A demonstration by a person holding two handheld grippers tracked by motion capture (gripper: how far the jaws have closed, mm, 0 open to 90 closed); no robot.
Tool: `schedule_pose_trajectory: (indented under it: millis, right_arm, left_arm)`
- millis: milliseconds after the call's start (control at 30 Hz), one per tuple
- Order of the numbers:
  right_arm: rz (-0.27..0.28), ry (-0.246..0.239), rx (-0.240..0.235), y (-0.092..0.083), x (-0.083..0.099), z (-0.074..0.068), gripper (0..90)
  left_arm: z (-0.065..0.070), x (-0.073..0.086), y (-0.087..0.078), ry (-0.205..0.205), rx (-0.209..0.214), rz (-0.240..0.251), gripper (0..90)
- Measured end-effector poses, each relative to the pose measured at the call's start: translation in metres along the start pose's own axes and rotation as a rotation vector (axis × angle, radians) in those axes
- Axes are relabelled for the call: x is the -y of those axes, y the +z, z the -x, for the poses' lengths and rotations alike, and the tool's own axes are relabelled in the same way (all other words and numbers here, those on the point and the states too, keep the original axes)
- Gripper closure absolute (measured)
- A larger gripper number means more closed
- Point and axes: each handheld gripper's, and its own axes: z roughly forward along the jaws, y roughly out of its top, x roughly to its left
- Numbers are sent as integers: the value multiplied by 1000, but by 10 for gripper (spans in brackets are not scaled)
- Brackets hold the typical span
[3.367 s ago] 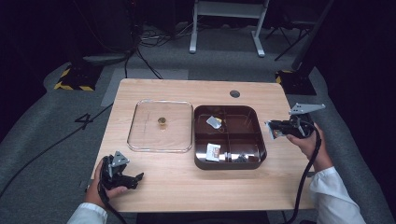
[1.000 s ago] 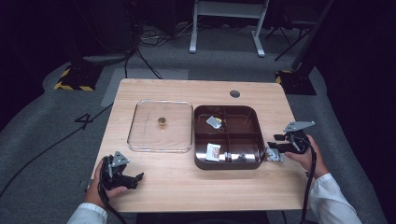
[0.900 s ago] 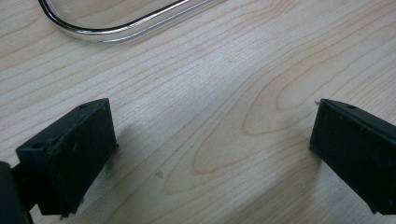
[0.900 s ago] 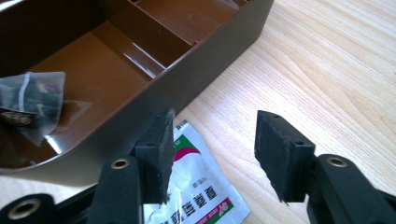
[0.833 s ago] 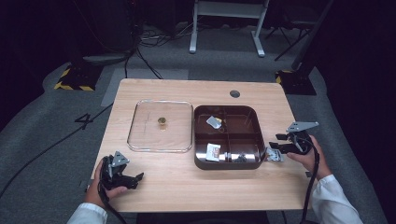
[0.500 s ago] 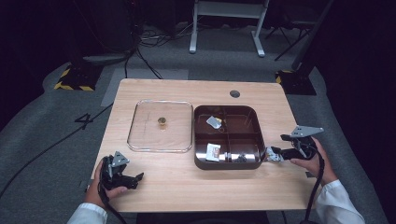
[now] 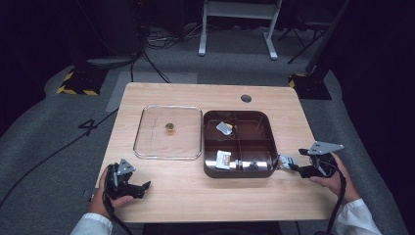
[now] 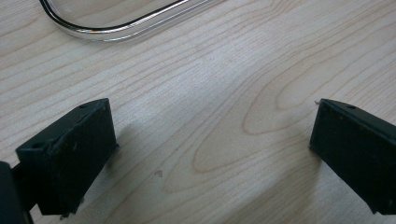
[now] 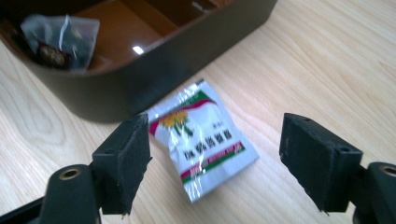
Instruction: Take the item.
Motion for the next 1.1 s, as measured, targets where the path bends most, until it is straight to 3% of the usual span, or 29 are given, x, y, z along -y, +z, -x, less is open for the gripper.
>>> schedule_pose_trajectory:
  millis: [367, 600, 933, 1100]
  right_arm:
    - [14, 43, 19, -10, 26, -1, 246]
    - [0, 82, 15, -8, 48, -2, 244]
    - [12, 161, 5, -7, 73, -3, 240]
    - [55, 200, 16, -7, 82, -3, 232]
  left_arm:
    - [0, 0, 0, -1, -1, 1, 4]
    - [0, 0, 0, -1, -1, 0, 4]
    - [0, 0, 0, -2, -1, 1, 4]
    - [0, 0, 0, -2, -1, 1, 4]
